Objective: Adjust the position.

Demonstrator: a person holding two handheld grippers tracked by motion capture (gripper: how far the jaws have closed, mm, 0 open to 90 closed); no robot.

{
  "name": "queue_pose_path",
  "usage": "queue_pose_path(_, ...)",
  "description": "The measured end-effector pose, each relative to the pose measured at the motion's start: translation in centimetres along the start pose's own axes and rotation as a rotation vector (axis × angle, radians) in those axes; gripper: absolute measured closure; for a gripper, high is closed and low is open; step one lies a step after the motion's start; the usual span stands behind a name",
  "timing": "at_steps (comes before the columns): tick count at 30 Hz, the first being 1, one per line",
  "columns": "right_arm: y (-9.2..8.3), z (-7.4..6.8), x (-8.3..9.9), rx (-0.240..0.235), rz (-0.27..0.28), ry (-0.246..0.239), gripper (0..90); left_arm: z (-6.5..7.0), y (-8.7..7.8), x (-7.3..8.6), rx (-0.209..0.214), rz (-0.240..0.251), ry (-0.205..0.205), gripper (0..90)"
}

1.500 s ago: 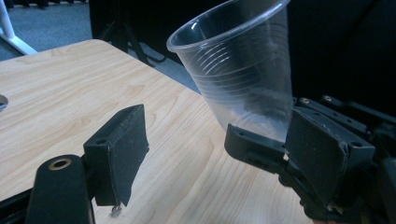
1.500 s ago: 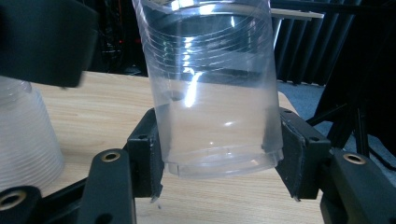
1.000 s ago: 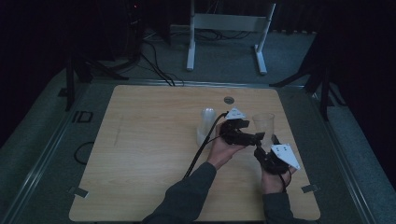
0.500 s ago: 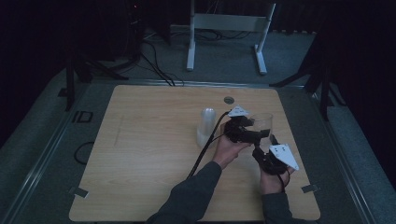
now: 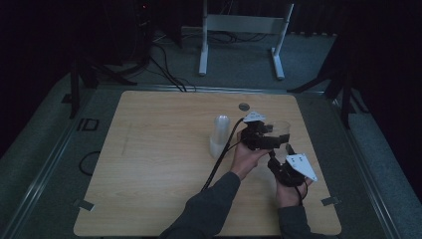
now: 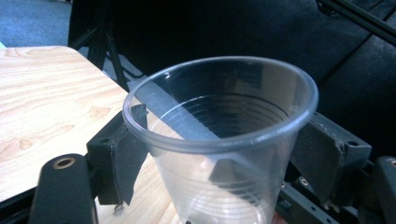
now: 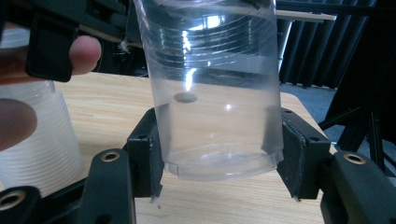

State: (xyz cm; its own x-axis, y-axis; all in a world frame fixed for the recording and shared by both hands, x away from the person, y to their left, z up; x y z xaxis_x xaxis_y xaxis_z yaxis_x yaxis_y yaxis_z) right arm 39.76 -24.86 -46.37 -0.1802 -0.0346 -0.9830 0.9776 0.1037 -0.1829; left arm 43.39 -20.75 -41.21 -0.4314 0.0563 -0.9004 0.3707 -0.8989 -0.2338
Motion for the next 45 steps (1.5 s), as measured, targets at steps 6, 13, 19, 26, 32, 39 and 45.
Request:
queue_pose_path(6, 0.1, -0.1, 0.1, -0.012, -0.01, 0.002, 39.8, 0.3, -0.1, -0.1, -0.01, 0.006, 0.038, 28.0)
queue_pose_path(13, 0.3, -0.3, 0.3, -0.048, -0.035, -0.012, 32.3, 0.4, -0.3, 0.0, -0.054, -0.011, 0.126, 28.5)
queue_pose_path(19, 0.4, -0.5, 0.4, -0.069, -0.04, -0.018, 30.7, 0.5, -0.4, 0.4, -0.097, -0.044, 0.209, 28.4)
queue_pose_path(26, 0.4, -0.7, 0.6, -0.073, -0.043, -0.013, 40.6, 1.0, -0.1, 0.6, -0.087, -0.046, 0.208, 27.6)
queue_pose_path(32, 0.4, -0.6, 0.5, -0.076, -0.038, -0.005, 40.9, 1.2, -0.2, 0.2, -0.082, -0.018, 0.199, 25.1)
queue_pose_path(39, 0.4, -0.8, 0.6, -0.086, -0.047, -0.006, 40.5, 1.1, -0.4, 0.2, -0.103, -0.019, 0.227, 27.5)
queue_pose_path(45, 0.5, -0.8, 0.8, -0.098, -0.061, -0.007, 32.2, 0.8, -0.5, 0.2, -0.129, -0.008, 0.246, 28.1)
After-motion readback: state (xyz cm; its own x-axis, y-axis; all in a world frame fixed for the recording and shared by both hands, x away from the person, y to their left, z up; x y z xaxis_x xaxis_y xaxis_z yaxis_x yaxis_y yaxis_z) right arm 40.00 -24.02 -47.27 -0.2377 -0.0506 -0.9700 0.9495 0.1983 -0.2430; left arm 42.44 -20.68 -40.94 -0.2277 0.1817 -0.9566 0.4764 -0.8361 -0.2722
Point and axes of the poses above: each handheld gripper's, and its own axes: y roughly forward along the jaws, x roughly out of its underside, z roughly to its right, the point moved 10 cm from there along y, roughly forward along the jaws, and after that the axes turned 4 degrees about y, right-handed, at the moved point
